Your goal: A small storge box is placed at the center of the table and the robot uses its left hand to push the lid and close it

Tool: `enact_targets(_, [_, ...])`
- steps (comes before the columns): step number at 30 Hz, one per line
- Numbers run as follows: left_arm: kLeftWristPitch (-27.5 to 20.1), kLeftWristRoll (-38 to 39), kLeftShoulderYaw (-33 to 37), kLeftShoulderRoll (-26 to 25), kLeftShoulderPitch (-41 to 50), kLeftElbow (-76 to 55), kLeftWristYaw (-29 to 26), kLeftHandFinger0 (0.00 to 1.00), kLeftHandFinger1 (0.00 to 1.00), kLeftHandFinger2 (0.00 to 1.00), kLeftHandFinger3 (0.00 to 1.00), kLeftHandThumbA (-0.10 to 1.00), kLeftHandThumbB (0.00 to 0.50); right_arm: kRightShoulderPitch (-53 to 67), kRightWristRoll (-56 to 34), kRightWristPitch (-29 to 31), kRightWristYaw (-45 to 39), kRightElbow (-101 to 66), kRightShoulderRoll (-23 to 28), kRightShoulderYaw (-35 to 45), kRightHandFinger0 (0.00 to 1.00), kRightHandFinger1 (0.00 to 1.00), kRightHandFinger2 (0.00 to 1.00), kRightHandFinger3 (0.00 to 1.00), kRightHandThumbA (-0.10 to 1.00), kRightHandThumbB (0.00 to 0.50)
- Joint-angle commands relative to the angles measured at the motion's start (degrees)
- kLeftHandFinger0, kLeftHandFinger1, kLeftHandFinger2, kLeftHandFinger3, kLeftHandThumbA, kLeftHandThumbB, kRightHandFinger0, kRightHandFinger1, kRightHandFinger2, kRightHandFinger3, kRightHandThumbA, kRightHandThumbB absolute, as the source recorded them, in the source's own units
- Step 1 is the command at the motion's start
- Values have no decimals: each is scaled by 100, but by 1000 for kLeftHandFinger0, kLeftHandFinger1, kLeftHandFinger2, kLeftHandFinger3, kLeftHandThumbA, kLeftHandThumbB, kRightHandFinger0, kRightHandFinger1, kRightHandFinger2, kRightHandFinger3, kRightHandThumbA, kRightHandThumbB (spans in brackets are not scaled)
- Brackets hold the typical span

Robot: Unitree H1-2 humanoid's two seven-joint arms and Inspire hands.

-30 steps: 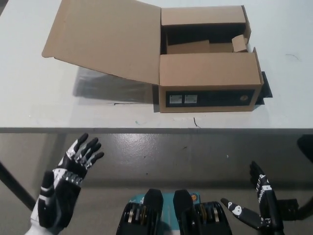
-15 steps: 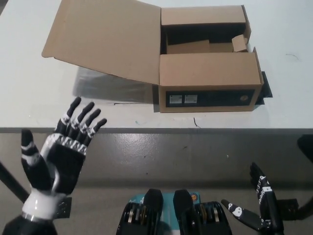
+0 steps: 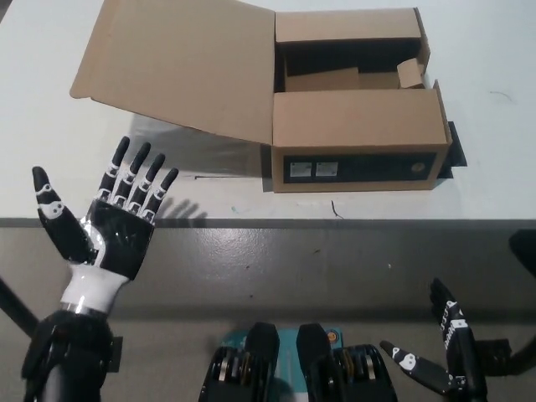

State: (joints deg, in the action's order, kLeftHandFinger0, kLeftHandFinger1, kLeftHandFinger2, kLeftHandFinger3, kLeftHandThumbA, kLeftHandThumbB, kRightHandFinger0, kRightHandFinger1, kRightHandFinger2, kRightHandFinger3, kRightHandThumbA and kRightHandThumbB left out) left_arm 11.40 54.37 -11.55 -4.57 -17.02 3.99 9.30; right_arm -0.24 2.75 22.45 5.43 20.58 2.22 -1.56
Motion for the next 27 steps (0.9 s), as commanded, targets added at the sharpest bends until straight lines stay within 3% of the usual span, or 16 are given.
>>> enact_targets(1, [461, 517, -204, 62, -291, 299, 255, 1000, 1000, 1000, 1000, 1000, 347, -86, 23, 448, 183, -132, 47, 38, 1000, 1000, 1000, 1000, 1000, 358])
enact_targets(9, [517, 342, -293, 119, -463, 776, 429, 1000, 1000, 1000, 1000, 1000, 335, -72, 2, 448, 191, -158, 44, 25, 1000, 1000, 1000, 1000, 1000, 362])
enact_targets(14, [606, 252, -392, 142, -827, 975, 210, 1000, 1000, 1000, 1000, 1000, 354, -96, 17, 448, 221, -130, 25, 18, 1000, 1000, 1000, 1000, 1000, 362])
enact_targets(18, [611, 246, -586, 149, -1383, 1575, 172, 1000, 1000, 1000, 1000, 1000, 335, -97, 37, 448, 246, -88, 34, -6, 1000, 1000, 1000, 1000, 1000, 363])
enact_targets(27, [461, -14, -826, 55, -2388, 2957, 240, 1000, 1000, 1000, 1000, 1000, 348, -97, 34, 448, 249, -111, 22, -19, 1000, 1000, 1000, 1000, 1000, 361])
